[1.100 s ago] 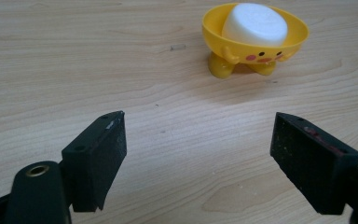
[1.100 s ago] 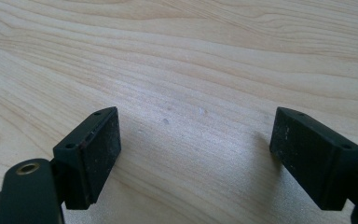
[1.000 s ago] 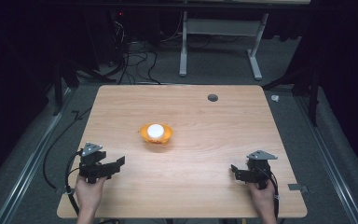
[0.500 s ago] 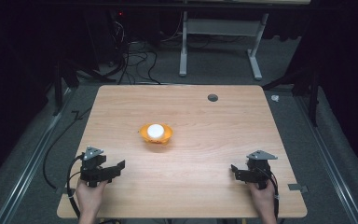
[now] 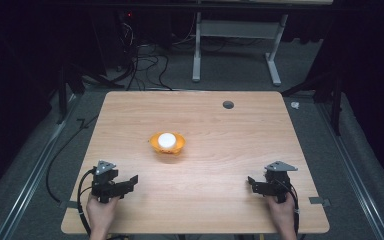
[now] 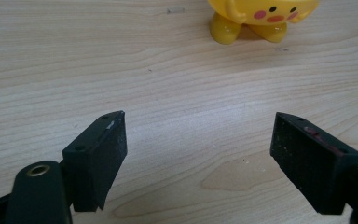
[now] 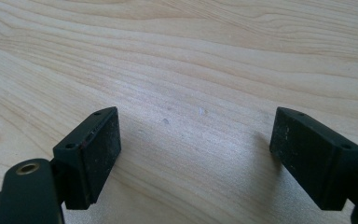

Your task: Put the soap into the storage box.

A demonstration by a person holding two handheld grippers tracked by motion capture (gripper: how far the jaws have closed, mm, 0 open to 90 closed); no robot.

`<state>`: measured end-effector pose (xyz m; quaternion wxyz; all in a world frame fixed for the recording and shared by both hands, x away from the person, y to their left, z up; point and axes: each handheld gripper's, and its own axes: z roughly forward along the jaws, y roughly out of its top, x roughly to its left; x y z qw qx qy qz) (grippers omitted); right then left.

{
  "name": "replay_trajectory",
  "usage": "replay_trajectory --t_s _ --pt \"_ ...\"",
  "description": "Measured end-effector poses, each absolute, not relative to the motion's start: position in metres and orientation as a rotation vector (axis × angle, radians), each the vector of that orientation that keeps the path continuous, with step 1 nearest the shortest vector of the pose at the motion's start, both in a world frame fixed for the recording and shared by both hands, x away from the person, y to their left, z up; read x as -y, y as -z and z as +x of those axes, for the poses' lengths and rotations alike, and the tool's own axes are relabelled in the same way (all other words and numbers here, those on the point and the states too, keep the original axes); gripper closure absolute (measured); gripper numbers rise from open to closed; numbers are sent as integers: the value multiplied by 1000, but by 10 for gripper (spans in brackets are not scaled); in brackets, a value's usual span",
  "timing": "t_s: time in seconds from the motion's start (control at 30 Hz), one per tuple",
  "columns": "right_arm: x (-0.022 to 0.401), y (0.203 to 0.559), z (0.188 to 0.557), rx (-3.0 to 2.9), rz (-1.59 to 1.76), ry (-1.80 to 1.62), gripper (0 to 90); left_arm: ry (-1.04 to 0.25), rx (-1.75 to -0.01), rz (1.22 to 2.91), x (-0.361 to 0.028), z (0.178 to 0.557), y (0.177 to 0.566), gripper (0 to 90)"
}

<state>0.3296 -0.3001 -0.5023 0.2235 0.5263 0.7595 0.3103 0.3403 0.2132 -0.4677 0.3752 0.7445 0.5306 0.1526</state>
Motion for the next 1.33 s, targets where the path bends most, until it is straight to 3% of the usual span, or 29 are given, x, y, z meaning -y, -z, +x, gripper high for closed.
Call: replay_trajectory --t_s 0.6,1.07,1.2,1.33 --pt "300 502 330 -2097 1453 -856 172 -367 -1363 1941 -199 345 490 190" --pt "300 502 330 -2097 1452 -857 172 -445 -1377 1955 -187 350 502 174" --pt "300 502 330 -2097 1453 -856 172 -566 -1340 1987 -180 349 508 161" --pt "300 502 329 -2097 1454 -856 172 -557 -1338 1990 -179 349 508 148"
